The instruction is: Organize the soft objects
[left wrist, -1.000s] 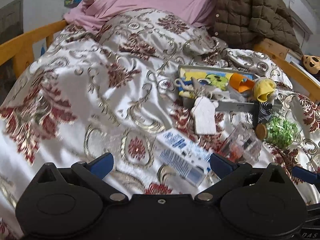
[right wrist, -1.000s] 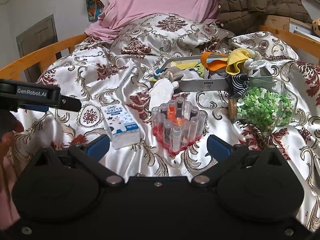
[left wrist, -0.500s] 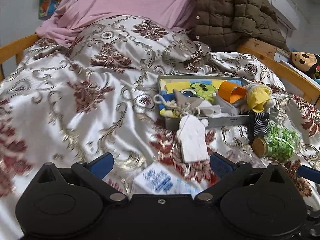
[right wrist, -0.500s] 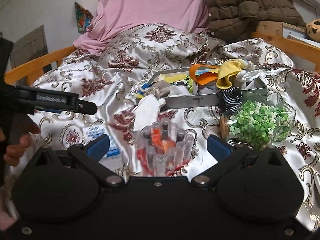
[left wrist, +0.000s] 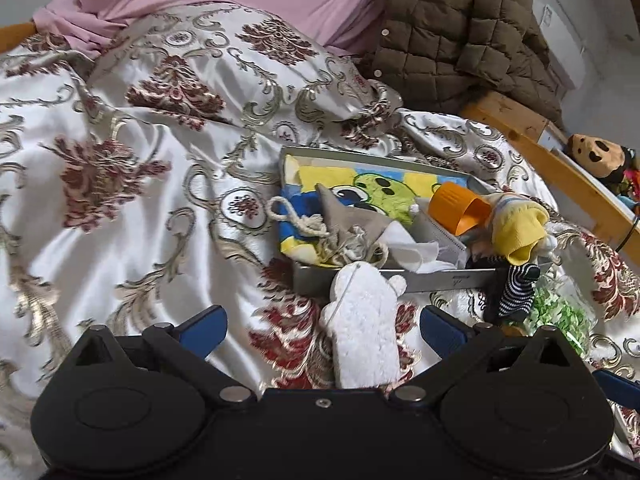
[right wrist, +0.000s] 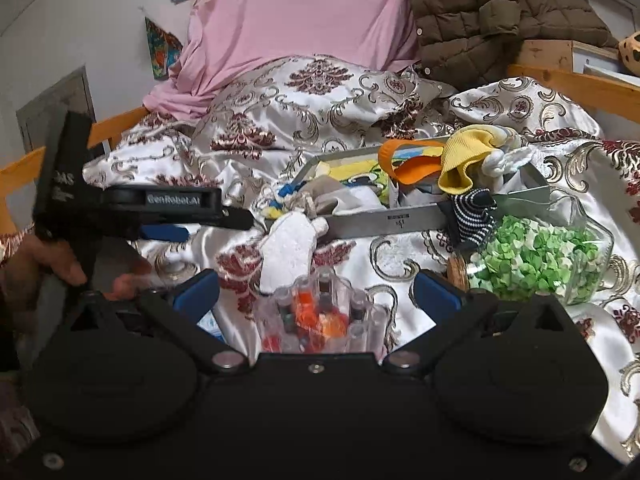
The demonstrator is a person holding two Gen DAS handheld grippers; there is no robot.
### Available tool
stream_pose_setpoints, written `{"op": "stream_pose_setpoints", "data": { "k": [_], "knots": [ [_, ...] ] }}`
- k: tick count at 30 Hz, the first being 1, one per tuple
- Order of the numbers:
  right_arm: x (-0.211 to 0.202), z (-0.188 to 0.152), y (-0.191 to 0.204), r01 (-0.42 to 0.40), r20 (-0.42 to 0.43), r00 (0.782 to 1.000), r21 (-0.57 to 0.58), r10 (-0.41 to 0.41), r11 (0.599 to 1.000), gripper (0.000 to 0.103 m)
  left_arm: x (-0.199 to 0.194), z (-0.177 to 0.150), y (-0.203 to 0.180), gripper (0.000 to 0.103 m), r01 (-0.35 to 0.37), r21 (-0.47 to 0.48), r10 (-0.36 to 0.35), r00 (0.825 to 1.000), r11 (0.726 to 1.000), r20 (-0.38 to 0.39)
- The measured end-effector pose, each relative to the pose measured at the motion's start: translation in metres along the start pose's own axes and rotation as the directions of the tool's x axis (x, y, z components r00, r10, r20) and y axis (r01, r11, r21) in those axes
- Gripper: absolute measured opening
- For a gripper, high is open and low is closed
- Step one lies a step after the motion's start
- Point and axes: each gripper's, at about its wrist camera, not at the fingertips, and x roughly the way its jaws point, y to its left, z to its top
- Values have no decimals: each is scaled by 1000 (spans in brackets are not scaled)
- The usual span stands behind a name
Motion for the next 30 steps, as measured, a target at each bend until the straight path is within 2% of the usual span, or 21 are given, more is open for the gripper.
{"op": "stream_pose_setpoints", "data": {
  "k": [6, 14, 17, 22, 30],
  "knots": [
    [11, 9, 1, -36, 71, 997, -5, 36, 999, 102, 20, 3, 2, 102, 36, -8, -36, 999, 999, 25],
    [35, 14, 7, -56, 55, 997, -8, 56, 998, 102, 39, -1, 7, 102, 43, -6, -43, 999, 999, -22],
    [39, 21, 10, -74, 87, 993, -26, 76, 997, 102, 42, -1, 12, 102, 53, -28, -53, 998, 998, -23],
    [51, 44, 16, -131, 153, 978, -95, 144, 987, 102, 41, 5, 21, 102, 46, -71, -47, 999, 996, -5],
    [82, 83, 32, -239, 216, 935, -209, 283, 948, 102, 40, 16, 30, 102, 5, -130, 4, 997, 992, 71]
  ]
}}
